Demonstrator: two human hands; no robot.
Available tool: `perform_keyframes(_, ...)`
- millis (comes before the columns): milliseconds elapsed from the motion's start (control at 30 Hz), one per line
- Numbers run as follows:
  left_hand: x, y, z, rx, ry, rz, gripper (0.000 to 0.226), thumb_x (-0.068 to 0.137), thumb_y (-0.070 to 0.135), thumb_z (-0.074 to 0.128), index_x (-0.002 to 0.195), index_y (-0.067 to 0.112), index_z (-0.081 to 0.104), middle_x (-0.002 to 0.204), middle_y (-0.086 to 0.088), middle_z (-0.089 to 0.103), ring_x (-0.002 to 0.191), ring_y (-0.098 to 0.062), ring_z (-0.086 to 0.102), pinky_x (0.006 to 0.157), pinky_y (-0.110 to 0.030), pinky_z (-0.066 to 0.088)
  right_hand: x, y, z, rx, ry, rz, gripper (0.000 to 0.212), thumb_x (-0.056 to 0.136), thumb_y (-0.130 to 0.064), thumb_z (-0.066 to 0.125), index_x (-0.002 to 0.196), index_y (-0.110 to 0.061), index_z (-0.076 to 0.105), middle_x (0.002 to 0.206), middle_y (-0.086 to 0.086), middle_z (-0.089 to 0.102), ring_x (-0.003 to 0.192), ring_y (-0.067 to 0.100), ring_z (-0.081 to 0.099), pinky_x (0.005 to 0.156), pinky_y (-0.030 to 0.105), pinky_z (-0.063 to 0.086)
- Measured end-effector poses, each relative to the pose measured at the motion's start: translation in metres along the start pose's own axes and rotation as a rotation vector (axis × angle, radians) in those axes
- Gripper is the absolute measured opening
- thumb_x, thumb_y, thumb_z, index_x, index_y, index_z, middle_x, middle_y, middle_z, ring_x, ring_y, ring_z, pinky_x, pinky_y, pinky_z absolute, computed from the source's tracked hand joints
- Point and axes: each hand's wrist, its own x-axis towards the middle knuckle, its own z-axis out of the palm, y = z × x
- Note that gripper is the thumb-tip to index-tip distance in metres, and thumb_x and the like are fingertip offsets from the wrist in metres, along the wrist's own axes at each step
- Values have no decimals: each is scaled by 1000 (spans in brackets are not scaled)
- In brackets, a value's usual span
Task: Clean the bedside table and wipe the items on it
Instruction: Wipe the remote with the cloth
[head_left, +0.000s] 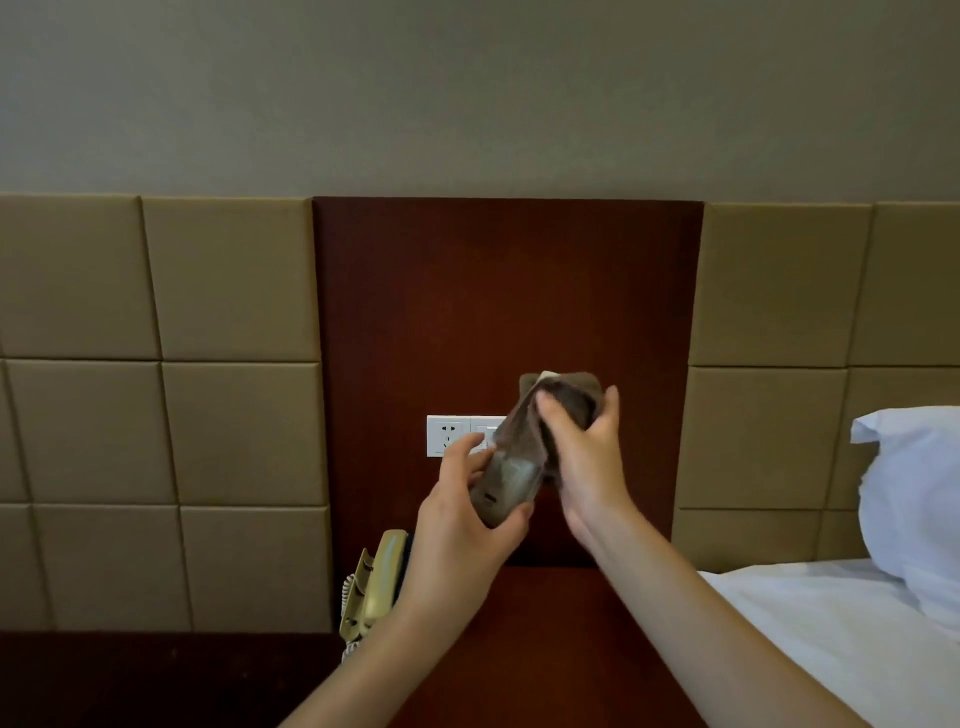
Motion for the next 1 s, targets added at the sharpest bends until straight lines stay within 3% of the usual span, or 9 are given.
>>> perform_keyframes(67,5,-2,-1,-1,20,7,66,78,13,75,127,33,36,106,30,51,103,15,54,86,-6,44,-14,18,1,1,-69,39,80,86,-21,69,149,-31,21,132,-1,53,119,19,56,99,44,49)
perform_keyframes(133,9,-4,1,18,11,8,63,81,14,73,132,25,38,106,29,53,105,8,57,91,-18,49,-25,35,2,20,-107,66,60,86,-15,68,137,-29,40,121,3,62,110,17,63,94,40,53)
perform_keyframes(200,8,-7,2,40,-9,9,64,82,13,72,134,23,37,106,27,53,106,1,58,90,-22,50,-29,43,2,27,-96,95,53,85,-11,69,130,-28,46,116,4,64,106,17,65,92,40,54)
perform_keyframes(333,-5,-12,6,59,-42,10,64,78,10,74,122,35,35,99,25,51,93,19,51,74,-3,43,-12,33,0,29,58,63,62,80,-12,74,134,-19,45,118,8,62,103,20,63,88,38,55)
perform_keyframes(500,-9,-19,14,123,-28,81,65,79,22,75,118,47,30,109,26,48,106,1,51,86,-12,46,16,11,-4,43,171,48,86,82,-19,73,151,-20,20,137,4,46,120,23,52,101,43,47)
perform_keyframes(600,-3,-14,13,106,-40,77,62,80,22,74,128,34,36,114,24,47,108,4,50,88,-11,45,29,6,-6,61,228,72,85,81,-23,74,149,-18,24,140,8,46,123,26,51,102,47,46)
perform_keyframes(733,11,-7,10,17,-49,52,59,81,12,73,122,33,36,101,27,52,98,17,53,77,-5,45,19,9,-3,67,113,116,83,82,-18,73,149,-20,23,131,9,54,113,24,58,97,46,50)
perform_keyframes(900,24,-3,13,-32,-50,23,61,83,15,71,134,21,37,104,18,59,101,2,60,87,-23,53,-3,30,-1,44,27,142,61,80,-14,74,133,-22,45,113,7,65,102,20,66,91,41,54)
perform_keyframes(1000,20,-4,15,-40,-80,30,63,82,15,72,133,22,37,109,17,58,105,-1,59,88,-22,52,-1,24,-5,31,63,126,58,79,-12,74,129,-21,46,111,7,63,100,21,64,90,42,54)
